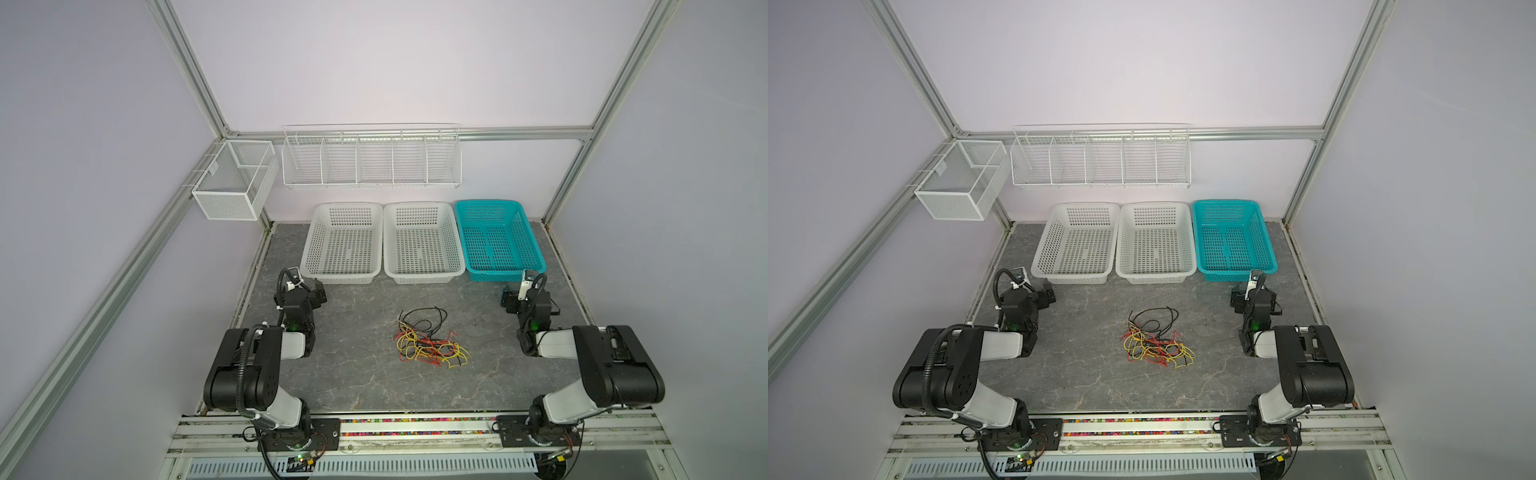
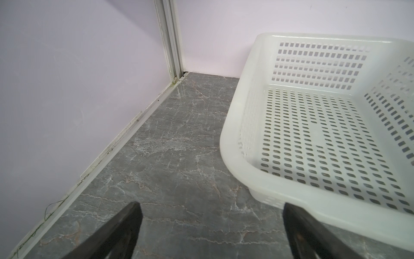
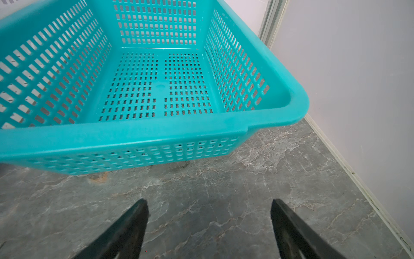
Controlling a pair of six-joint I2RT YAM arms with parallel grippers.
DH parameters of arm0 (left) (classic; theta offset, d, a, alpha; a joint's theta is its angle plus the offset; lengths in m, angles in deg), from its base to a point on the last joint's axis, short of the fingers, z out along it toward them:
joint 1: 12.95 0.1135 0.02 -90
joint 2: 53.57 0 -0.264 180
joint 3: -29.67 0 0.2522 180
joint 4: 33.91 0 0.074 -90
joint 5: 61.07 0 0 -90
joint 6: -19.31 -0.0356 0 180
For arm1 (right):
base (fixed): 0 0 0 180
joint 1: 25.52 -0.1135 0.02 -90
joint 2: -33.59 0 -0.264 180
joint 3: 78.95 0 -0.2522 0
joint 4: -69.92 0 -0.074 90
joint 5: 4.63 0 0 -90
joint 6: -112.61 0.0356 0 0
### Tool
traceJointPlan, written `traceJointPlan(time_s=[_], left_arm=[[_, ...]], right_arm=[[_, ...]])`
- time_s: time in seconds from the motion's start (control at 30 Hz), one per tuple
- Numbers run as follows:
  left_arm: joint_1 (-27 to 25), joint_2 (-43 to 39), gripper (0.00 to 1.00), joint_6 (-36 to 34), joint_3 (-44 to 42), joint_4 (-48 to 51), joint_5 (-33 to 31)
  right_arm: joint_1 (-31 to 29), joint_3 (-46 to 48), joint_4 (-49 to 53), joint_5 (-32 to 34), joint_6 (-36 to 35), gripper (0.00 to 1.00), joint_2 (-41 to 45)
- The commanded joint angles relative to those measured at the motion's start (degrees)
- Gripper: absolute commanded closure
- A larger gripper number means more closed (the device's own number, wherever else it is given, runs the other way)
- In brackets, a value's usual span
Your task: Untangle the cables
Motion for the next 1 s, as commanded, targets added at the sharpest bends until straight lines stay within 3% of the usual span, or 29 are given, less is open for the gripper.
traceJointPlan(time_s=[0.0,0.37,0.43,0.5,0.63,0.8,0.97], left_arm=[[-0.27,0.37,0.00,-0.28,0.82,-1.26,0.54],[-0.23,0.29,0.01,-0.01,0.73,-1.27,0.29],[-0.23,0.37,0.01,-0.09,0.74,-1.33,0.19],[-0.23,0.37,0.01,-0.01,0.81,-1.25,0.19],[-0.32,-1.31,0.01,1.02,0.24,-1.26,-2.53],[-0.32,-9.35,0.01,1.08,4.17,12.28,-2.79],[-0.32,-19.27,0.01,6.45,4.03,18.83,-4.88]], right_arm=[[-0.22,-0.46,-1.48,-0.52,-0.40,0.12,0.73],[-1.45,1.09,-2.26,0.34,-1.79,0.12,3.81],[-4.55,3.21,-6.07,6.67,-4.02,0.12,5.23],[-9.38,1.22,1.51,18.29,-4.81,0.12,10.66],[-9.88,-3.33,22.02,13.92,0.58,0.12,23.76],[-10.04,-4.67,33.58,4.46,5.52,0.12,40.09],[-10.02,-10.74,44.00,-6.29,12.35,0.12,45.89]])
